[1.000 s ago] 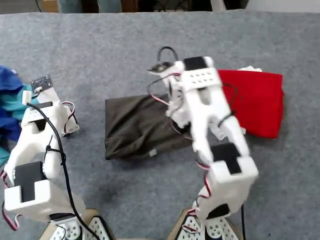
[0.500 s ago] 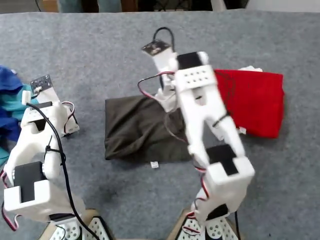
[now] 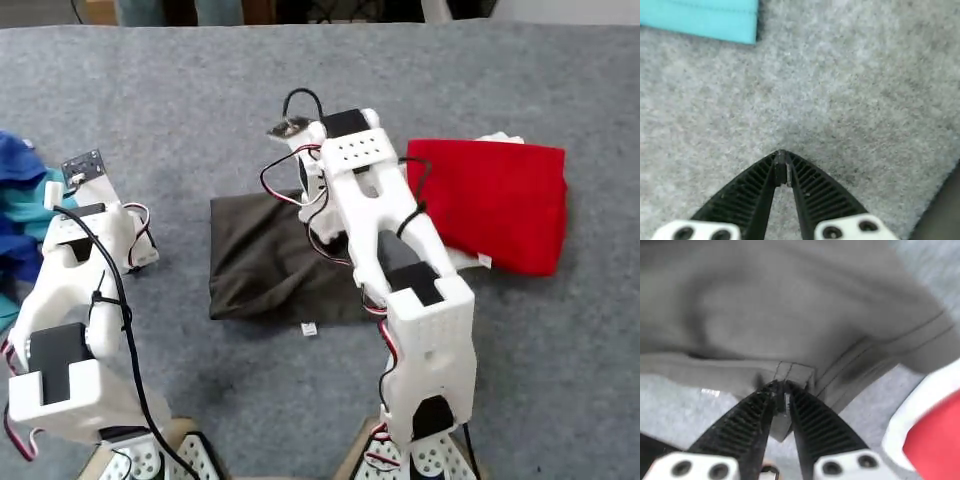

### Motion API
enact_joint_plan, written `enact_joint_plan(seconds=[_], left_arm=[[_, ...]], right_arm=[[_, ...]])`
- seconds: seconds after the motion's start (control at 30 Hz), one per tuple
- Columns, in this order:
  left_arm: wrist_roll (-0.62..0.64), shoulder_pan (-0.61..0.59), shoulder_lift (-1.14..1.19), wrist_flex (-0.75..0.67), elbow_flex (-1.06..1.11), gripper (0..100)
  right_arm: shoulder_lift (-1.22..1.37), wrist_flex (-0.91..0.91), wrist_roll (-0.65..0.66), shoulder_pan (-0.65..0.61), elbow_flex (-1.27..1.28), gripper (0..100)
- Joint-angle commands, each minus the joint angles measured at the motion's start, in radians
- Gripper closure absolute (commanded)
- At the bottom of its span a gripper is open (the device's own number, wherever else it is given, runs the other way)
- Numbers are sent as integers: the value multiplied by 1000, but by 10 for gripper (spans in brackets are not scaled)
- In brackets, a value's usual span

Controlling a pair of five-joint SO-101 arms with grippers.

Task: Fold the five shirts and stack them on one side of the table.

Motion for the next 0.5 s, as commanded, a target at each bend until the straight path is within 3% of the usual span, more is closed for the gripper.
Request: enact_joint_plan(seconds=[0.0, 0.3, 0.47], left_arm=[[6, -10, -11, -12, 2, 970], [5, -10, -9, -12, 2, 970], [5, -5, -9, -28, 2, 970]], right_arm=[[-47, 29, -2, -6, 90, 984], [-424, -71, 100, 20, 676, 984], [-593, -86, 160, 115, 736, 984]])
